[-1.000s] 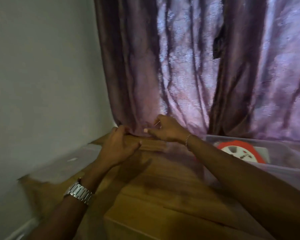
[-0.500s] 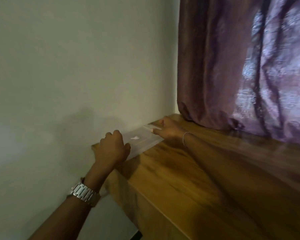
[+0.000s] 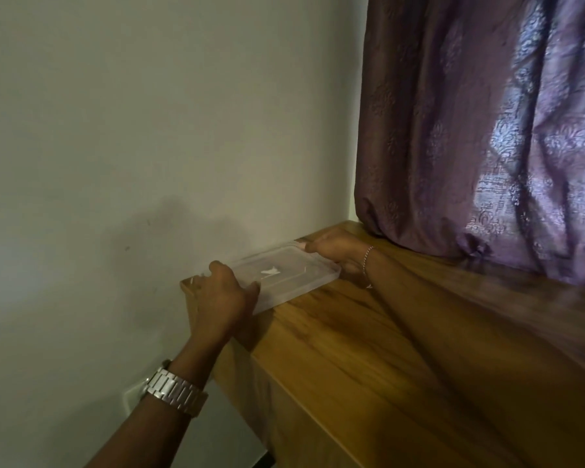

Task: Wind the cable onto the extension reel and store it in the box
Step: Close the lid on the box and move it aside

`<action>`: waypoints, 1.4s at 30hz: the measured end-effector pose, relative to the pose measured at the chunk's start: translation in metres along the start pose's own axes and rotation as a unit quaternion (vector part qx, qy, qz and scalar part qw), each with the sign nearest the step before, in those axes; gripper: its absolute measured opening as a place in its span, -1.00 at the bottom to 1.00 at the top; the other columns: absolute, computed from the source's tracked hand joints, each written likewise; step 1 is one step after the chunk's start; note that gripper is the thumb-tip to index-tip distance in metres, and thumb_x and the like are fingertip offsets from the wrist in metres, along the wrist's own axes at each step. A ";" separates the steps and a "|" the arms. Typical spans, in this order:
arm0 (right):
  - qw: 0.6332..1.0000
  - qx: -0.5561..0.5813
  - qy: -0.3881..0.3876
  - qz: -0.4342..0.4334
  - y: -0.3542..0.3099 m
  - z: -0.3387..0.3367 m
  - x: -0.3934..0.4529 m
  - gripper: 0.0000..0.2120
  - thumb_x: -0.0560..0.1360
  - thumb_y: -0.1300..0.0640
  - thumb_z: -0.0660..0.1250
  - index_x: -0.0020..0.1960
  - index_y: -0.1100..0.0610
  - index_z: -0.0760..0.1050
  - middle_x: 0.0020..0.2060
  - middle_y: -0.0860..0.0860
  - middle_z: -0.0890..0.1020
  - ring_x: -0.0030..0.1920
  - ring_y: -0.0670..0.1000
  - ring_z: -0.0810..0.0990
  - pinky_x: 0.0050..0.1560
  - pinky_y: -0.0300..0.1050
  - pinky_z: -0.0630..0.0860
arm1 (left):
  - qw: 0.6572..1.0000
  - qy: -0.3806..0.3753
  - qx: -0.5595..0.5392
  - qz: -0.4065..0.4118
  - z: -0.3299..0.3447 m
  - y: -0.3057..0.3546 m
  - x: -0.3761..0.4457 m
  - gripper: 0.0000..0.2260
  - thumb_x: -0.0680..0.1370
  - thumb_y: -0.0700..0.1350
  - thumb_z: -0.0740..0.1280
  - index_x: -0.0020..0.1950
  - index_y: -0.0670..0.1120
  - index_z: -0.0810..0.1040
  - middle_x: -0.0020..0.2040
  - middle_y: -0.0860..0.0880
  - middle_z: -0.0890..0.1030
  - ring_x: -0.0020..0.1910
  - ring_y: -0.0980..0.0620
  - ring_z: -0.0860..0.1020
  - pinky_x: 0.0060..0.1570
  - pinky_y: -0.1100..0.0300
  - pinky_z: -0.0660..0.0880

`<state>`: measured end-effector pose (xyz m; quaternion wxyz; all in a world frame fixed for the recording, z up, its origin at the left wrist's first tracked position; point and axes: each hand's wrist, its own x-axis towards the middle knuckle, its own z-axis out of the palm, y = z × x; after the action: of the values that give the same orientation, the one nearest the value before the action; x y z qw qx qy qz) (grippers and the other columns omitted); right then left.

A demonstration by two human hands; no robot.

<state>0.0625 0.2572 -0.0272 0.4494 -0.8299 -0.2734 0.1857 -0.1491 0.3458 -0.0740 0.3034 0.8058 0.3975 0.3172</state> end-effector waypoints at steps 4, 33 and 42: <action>0.997 0.076 0.011 0.032 0.000 -0.022 -0.021 -0.84 0.48 0.06 0.47 0.00 0.11 0.62 -0.09 0.02 0.68 -0.18 -0.03 0.65 -0.45 -0.22 0.55 | 0.995 0.034 -0.097 -0.019 -0.003 0.011 -0.004 -0.48 0.54 0.00 0.45 0.33 -0.25 0.35 0.20 -0.25 0.53 0.01 -0.09 0.42 -0.07 0.03 0.43; 0.845 0.334 0.403 -0.111 0.091 -0.293 -0.397 -0.84 0.51 0.41 0.24 0.04 0.25 0.49 -0.25 0.11 0.54 -0.37 -0.03 0.57 -0.42 -0.25 0.50 | 0.681 -0.523 -0.511 -0.047 0.069 0.281 -0.152 -0.91 0.55 -0.25 0.24 -0.14 -0.23 0.46 -0.24 -0.20 0.52 -0.27 -0.10 0.53 -0.07 0.06 0.54; 0.865 0.130 0.478 0.076 0.150 -0.321 -0.457 -0.77 0.51 0.12 0.42 0.00 0.30 0.56 -0.24 0.12 0.64 -0.29 0.06 0.61 -0.31 -0.14 0.53 | 0.748 -0.480 -0.450 0.091 0.105 0.322 -0.217 -0.87 0.50 -0.15 0.30 -0.05 -0.15 0.62 -0.24 -0.10 0.64 -0.38 -0.01 0.61 -0.41 0.18 0.53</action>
<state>-0.0745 -0.3002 0.0434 0.6137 -0.7691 0.0654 -0.1659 -0.0310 -0.0210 0.0414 0.7511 0.6545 -0.0648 0.0567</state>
